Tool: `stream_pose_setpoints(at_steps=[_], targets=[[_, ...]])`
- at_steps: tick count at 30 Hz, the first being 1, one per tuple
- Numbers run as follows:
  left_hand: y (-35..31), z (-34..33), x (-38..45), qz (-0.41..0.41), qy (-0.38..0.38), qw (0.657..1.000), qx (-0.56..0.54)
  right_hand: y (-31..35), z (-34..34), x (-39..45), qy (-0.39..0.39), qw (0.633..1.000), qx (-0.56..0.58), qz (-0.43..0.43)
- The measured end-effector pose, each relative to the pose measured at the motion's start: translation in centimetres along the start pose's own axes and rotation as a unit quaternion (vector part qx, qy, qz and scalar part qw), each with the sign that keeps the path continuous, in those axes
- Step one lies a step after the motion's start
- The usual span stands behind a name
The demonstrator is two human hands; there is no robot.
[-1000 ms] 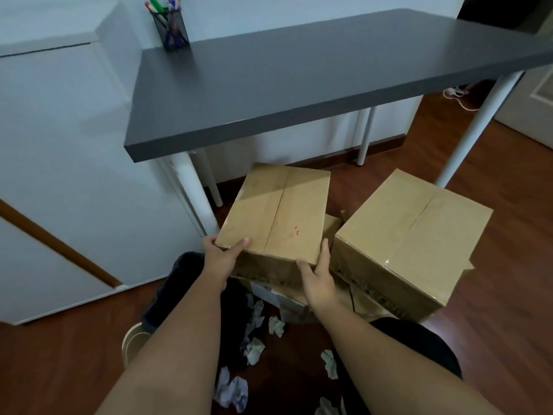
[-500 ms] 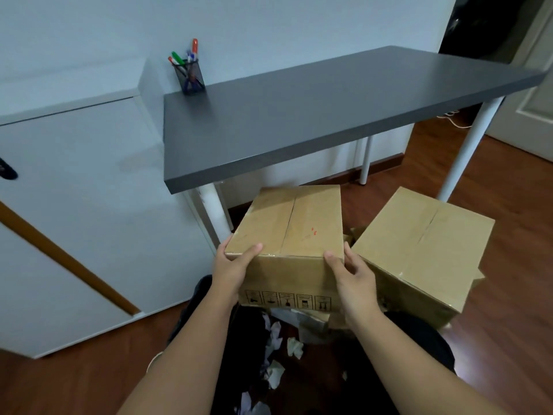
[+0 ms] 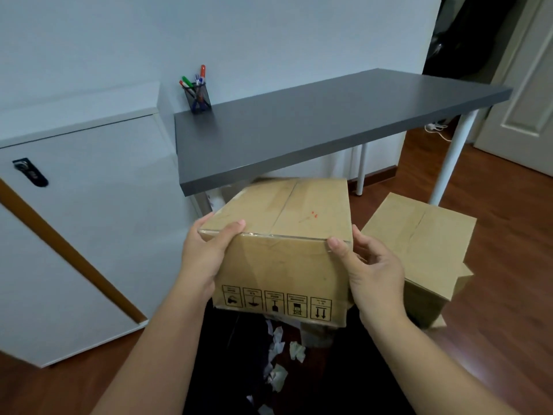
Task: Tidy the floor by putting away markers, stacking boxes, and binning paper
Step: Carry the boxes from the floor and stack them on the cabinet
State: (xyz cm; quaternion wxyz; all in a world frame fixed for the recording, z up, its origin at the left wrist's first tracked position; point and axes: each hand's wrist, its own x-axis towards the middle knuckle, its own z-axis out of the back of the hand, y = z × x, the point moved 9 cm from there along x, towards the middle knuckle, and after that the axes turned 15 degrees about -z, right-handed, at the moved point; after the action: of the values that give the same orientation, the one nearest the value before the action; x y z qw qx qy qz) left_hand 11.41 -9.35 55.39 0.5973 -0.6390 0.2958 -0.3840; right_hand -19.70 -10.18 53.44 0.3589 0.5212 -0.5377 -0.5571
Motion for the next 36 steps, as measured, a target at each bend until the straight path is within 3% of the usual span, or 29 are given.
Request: stream_pose_setpoints(at_steps=[8, 14, 20, 26, 36], targets=[[-4.9, 1.5, -3.8, -0.02, -0.025, 0.999, -0.039, 7.8, 1.7, -5.8, -0.037, 0.982, -0.053, 0.175], [-8.0, 1.6, -5.9, -0.027, 0.003, 0.998, -0.062, 14.0, 2.2, -10.4, -0.04, 0.951, -0.042, 0.304], [-13.0, 3.2, -7.6, -0.103, 0.001, 0.984, -0.142, 18.6, 2.2, -13.9, -0.034, 0.911, -0.013, 0.41], [-18.1, 8.8, -7.5, -0.195, -0.081, 0.967, -0.144, 19.6, -2.8, -13.5, 0.025, 0.898, 0.033, 0.439], [-21.7, 19.1, -3.6, -0.301, -0.255, 0.914, -0.096, 20.4, -18.1, -10.1, 0.173, 0.898, 0.056, 0.402]])
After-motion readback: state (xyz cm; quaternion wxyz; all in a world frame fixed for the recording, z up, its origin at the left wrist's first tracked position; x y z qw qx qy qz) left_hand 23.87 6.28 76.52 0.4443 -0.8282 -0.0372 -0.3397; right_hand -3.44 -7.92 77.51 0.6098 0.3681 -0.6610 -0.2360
